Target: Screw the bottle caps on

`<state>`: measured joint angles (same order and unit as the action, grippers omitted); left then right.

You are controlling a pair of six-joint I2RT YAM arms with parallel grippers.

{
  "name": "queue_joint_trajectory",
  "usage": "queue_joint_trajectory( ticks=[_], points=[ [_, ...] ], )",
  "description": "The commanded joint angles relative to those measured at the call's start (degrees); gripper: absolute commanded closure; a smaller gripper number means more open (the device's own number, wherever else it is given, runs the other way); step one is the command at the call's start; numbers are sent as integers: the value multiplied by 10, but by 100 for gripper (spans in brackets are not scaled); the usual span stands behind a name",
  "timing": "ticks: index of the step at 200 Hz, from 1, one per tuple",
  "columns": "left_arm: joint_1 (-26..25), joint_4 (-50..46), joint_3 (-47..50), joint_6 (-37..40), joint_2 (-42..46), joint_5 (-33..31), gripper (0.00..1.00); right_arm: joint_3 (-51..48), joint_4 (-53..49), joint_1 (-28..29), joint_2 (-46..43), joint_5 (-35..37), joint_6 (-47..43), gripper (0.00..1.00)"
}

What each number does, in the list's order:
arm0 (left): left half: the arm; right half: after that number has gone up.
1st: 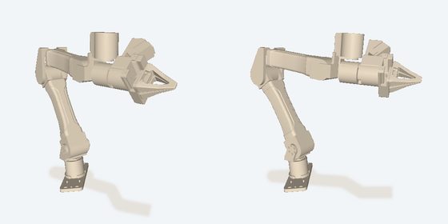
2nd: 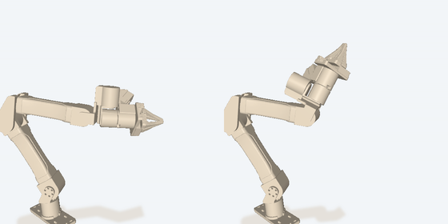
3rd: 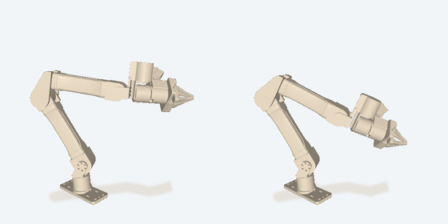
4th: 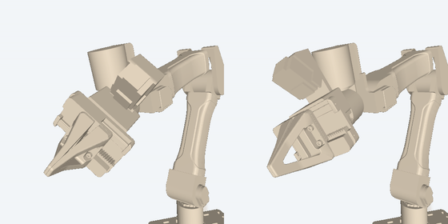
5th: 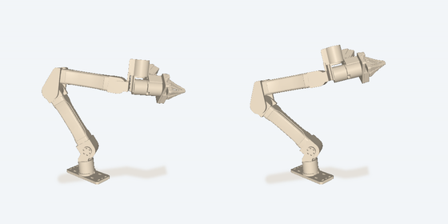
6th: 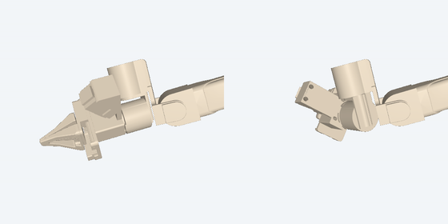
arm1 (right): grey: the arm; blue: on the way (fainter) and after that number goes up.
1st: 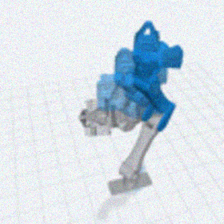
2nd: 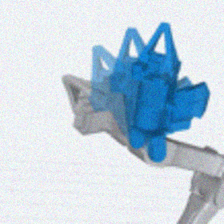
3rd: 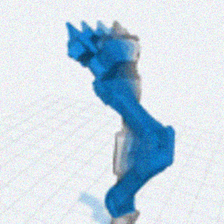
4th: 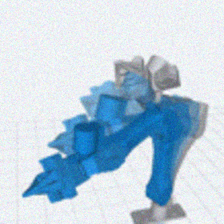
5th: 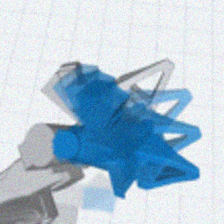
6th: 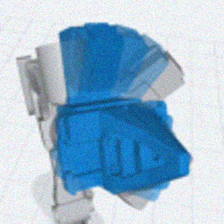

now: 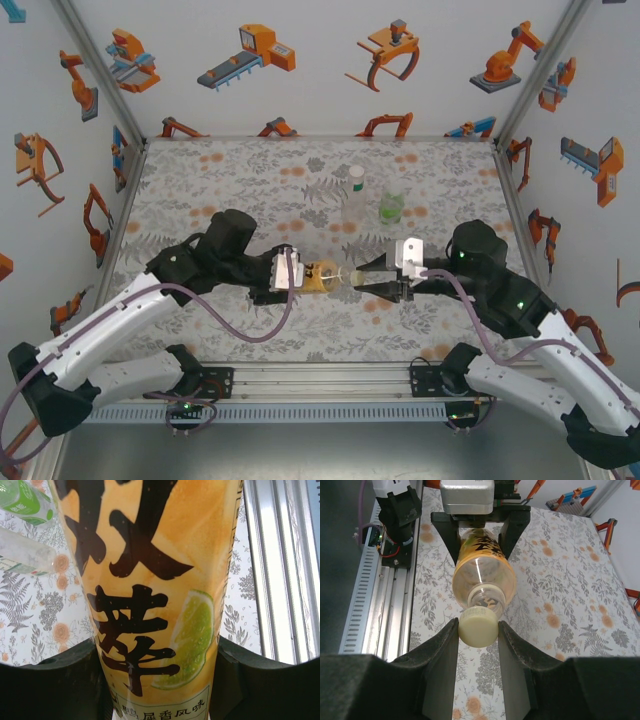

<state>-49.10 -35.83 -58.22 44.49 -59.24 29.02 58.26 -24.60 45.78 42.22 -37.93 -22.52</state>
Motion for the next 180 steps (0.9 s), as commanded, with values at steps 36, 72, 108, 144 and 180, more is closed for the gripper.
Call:
queue_joint_trajectory(
  ticks=[36,72,108,144,180],
  points=[
    [-3,-6,-1,14,-7,27,100,27,29,1,19,-15,3,93],
    [-3,-8,-1,14,-7,32,100,29,31,3,28,-21,3,94],
    [-3,-10,0,17,-8,34,100,32,29,5,33,-26,3,94],
    [-4,-11,-1,18,-9,35,100,37,21,5,38,-37,2,94],
    [-4,-13,-4,20,-10,40,100,40,13,6,47,-51,2,95]
  ],
)
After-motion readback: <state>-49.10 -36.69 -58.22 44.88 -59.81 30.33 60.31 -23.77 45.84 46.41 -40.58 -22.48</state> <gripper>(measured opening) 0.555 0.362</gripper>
